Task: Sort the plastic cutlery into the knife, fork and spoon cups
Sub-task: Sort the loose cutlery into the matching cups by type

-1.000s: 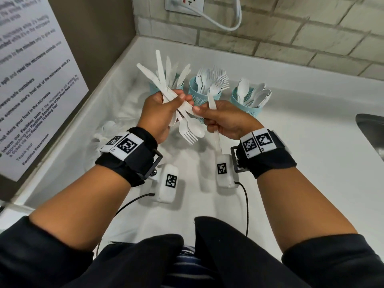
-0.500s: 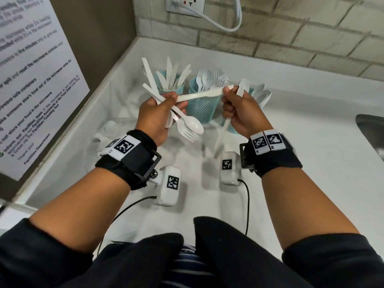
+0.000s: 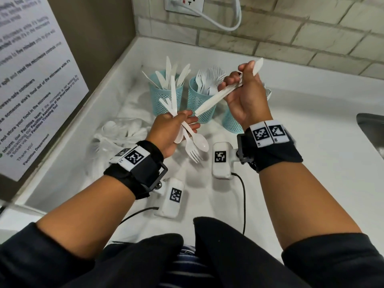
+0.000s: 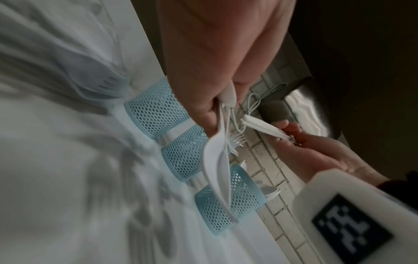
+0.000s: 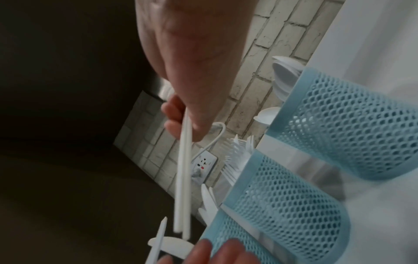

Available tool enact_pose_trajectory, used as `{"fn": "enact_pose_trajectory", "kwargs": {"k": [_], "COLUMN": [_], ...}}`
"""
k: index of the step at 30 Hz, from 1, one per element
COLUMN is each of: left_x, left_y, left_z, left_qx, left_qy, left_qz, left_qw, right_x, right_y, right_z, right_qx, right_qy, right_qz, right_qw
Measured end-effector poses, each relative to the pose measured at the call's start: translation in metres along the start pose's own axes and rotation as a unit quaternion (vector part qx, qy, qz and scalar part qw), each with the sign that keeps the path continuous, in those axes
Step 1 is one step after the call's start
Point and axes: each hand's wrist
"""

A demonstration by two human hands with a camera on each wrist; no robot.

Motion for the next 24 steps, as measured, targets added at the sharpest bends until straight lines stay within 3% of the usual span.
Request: {"fn": "enact_pose_trajectory", "kwargs": {"k": [5, 9, 12, 14, 15, 19, 24], "left_x": [0.005, 0.004, -0.001, -0.005, -0.007, -0.013, -0.018], "left_y": [0.004, 0.009, 0.011, 0.012, 0.012, 0.015, 0.019], "left_z": [0.005, 0.006, 0.004, 0.003, 0.003, 0.001, 0.000], "left_qx": [0.023, 0.046, 0.058, 0.062, 0.065, 0.074, 0.078], "left_qy": [-0.003, 0.006, 0.014, 0.026, 0.032, 0.056, 0.067], "left_qz": [0.028, 0.049, 0.046, 0.040, 0.041, 0.058, 0.065], "left_qw": [0.999, 0.998, 0.997, 0.997, 0.997, 0.994, 0.993], "right_x": [0.012, 0.014, 0.014, 0.014, 0.015, 0.028, 0.046], "right_y": [0.010, 0.019, 0.020, 0.018, 0.017, 0.016, 0.041], "right_z": [0.000, 0.003, 0.004, 0.000, -0.004, -0.025, -0.041], "right_qx": [-0.018, -0.018, -0.051, -0.054, -0.056, -0.132, -0.157], "right_qy": [-0.012, -0.049, -0.091, -0.112, -0.106, 0.007, -0.024], "right_qz": [0.034, 0.182, 0.419, 0.503, 0.506, 0.401, 0.438], "right_qw": [0.999, 0.982, 0.902, 0.855, 0.854, 0.907, 0.885]}}
Point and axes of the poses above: each hand's wrist, its own z-axis away from the middle knuckle, its own x-axis out of the palm, y = z × x, and after that the axes turned 3 degrees about -x, right-handed
